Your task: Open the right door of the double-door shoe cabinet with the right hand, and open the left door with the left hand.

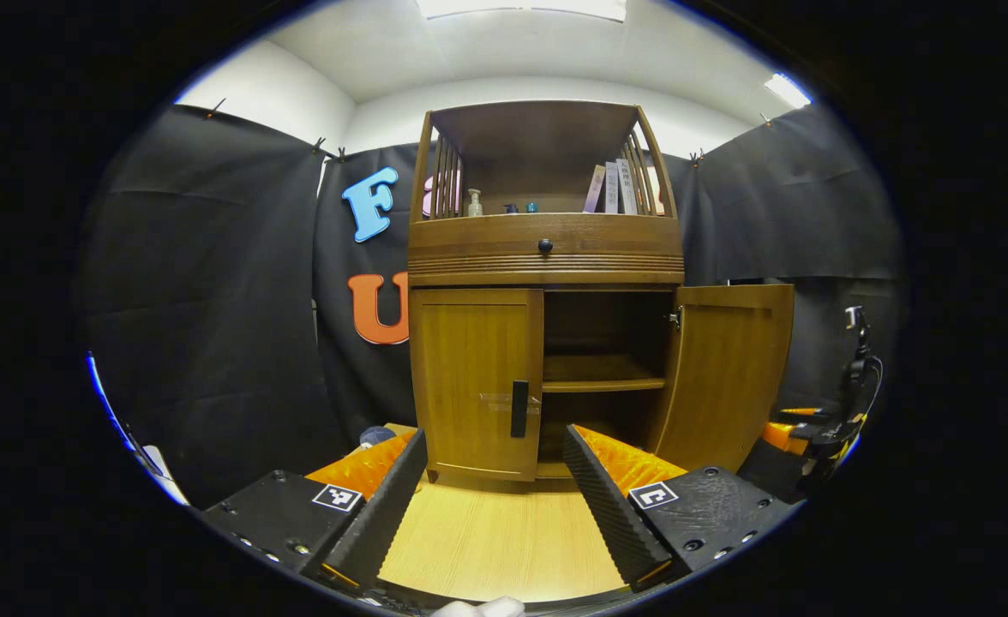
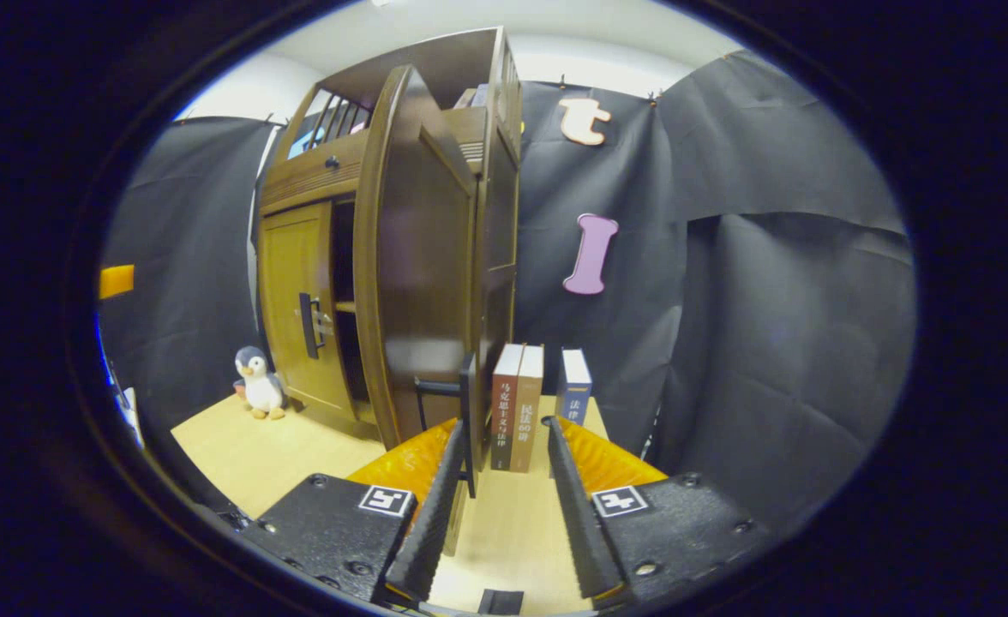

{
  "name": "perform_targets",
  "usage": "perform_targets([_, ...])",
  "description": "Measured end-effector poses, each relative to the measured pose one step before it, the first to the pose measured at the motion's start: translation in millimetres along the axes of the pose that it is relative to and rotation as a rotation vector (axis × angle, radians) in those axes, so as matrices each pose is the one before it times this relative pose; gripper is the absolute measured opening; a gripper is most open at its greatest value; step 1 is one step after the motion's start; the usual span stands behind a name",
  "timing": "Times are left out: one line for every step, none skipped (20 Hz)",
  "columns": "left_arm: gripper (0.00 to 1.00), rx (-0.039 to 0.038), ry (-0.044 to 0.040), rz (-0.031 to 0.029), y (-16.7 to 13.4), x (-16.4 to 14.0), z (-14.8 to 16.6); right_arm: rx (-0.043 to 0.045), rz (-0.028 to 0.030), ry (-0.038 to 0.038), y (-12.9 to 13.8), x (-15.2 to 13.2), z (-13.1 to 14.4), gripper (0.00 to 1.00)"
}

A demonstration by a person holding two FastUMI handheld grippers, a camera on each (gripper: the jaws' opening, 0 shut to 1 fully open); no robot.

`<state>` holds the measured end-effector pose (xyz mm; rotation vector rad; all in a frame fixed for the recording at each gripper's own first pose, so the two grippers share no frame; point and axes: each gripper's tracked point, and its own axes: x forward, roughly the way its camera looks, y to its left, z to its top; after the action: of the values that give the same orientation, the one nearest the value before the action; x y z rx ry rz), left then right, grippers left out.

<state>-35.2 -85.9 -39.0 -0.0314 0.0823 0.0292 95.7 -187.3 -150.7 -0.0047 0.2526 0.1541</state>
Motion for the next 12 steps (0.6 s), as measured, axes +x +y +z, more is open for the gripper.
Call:
perform_targets([0.97, 0.00225, -0.00075, -0.00478, 3.16, 2.45, -0.22, 0.01128, -0.01296, -0.01523, -0.37, -7.32, 7.80, 0.70])
perform_targets([0.97, 0.00203, -0.00007, -0.00370, 2.92, 2.21, 0.21, 0.00952, -0.01615, -0.01710, 1.12, -8.63, 9.25, 0.80])
perform_targets([1.00, 0.00090, -0.00141, -0.00581, 3.50, 2.34, 0.18, 0.00547, -0.01819, -0.01205, 0.63, -7.26, 7.78, 0.82])
perform_targets([0.97, -0.00043, -0.00124, -0.00647, 2.74, 2.00, -0.05, 0.00077, -0.01424, -0.01218, 2.08, -6.32, 5.79, 0.89])
perform_targets([1.00, -0.00138, -0.00084, -0.00955, 2.25, 3.24, -1.07, 0.00232, -0.01879, -0.01463, 2.21, -6.52, 7.51, 0.96])
perform_targets([0.97, -0.00079, -0.00025, -0.00897, 2.20, 2.60, -0.49, 0.00264, -0.02329, -0.01101, 3.31, -6.67, 6.83, 0.99])
perform_targets([0.97, -0.00057, -0.00200, -0.00774, 3.09, 2.79, 0.05, 0.00341, -0.02346, -0.00735, 3.49, -6.04, 5.21, 0.99])
perform_targets([0.97, 0.00058, -0.00226, -0.00804, 2.88, 2.76, 0.18, 0.00774, -0.01801, -0.00655, 4.83, -5.14, 4.70, 0.99])
perform_targets([0.97, 0.00181, -0.00087, -0.00661, 3.38, 3.68, -0.59, 0.00814, -0.01004, -0.00483, 7.63, -5.33, 4.56, 0.99])
perform_targets([1.00, 0.00271, -0.00039, -0.00485, 3.54, 1.95, -1.09, 0.01042, -0.00912, -0.00677, 7.69, -6.46, 3.13, 0.99])
perform_targets([0.97, 0.00213, 0.00148, -0.00521, 3.19, 2.67, -1.46, 0.00889, -0.00508, -0.00395, 9.00, -5.31, 3.03, 0.99])
perform_targets([0.97, 0.00044, -0.00111, -0.00439, 3.29, 2.39, -0.85, 0.00793, -0.00480, -0.00468, 8.65, -5.27, 0.34, 0.99])
